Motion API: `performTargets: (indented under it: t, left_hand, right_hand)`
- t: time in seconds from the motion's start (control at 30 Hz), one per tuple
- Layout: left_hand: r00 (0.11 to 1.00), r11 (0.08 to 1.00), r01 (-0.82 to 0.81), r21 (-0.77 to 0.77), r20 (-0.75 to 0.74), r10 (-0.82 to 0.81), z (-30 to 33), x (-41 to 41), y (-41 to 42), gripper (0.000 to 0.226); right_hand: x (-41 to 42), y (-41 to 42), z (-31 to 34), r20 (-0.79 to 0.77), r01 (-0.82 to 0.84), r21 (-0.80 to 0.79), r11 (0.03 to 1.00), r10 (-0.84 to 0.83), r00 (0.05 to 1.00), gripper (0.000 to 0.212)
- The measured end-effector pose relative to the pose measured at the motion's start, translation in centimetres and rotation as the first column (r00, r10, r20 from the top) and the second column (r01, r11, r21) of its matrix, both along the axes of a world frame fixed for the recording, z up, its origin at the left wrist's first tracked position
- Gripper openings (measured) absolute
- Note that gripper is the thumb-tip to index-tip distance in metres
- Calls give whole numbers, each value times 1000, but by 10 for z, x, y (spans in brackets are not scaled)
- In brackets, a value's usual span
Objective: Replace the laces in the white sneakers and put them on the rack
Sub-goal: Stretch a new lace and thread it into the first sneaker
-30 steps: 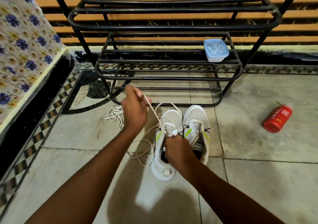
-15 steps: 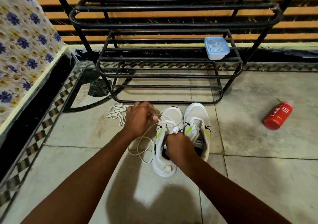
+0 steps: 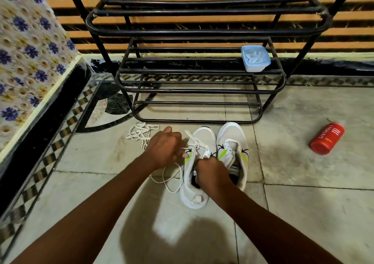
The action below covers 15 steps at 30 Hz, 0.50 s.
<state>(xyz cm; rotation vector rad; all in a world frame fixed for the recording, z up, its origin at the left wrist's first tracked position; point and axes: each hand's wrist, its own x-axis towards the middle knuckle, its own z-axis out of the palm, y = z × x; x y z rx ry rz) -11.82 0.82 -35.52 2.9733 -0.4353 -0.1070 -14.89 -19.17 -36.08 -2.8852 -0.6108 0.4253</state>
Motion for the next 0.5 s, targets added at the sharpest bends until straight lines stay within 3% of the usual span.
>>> performTargets:
  t: [0.07,0.13,0.17,0.2,0.23,0.27,0.3,0.33,0.37,0.4,0.43,0.47,0.5]
  left_hand:
    - [987,991,-46,-123,146,64,3,-2,-11,14]
    - [947,894,-186,-408,167,274,12,-2,-20,15]
    - [932,756,-246,-607,66,356,16,0,-24,15]
    - [914,504,-295,-812,-86,396,21,0,-30,19]
    - [893,189,-315,-930,-223,390,26,0,-35,23]
    - [874,-47,-322,-946,-316,368,31,-1,-40,26]
    - [866,-100,-318,-943,-331,374,31,-2,-40,28]
    - [875,60,-293,-954,-243,418,30,-3,-34,28]
    - [915,375,-233,-897,-72,396,26,-4,-27,23]
    - [965,713,-136,-688,70,252,22,-6,-23,16]
    - [991,916,-11,-400,121,64,18,-5,-22,10]
    - [993,982,89,-168,91,-74,16,-5,-23,12]
    - [991,991,125,-41,49,-123,15,-4,-25,17]
  right_hand:
    - [-1,0,0,-7,-6,-3,1000,6,1000,20]
    - [0,-1,0,-6,-3,-8,1000,3,1000,20]
    - [0,-1,0,-6,1,-7,1000,-1,1000,20]
    - [0,-2,-1,-6,3,-3,1000,-3,1000,20]
    - [1,-3,-2,-6,4,0,1000,-4,1000,21]
    - [0,-3,-2,-5,5,0,1000,-5,1000,21]
    - [0,-3,-2,-4,9,0,1000,-9,1000,21]
    - [-1,-2,-3,-2,12,3,1000,-12,1000,20]
    - [0,0,-3,-4,14,4,1000,-14,1000,20]
    - [-1,0,-3,-9,15,2,1000,-15,1000,20]
    - [-1,2,-2,-12,16,3,1000,-16,1000,20]
    - [-1,3,-1,-18,22,5,1000,-21,1000,21]
    - [0,3,-1,-21,27,9,1000,-27,999,22]
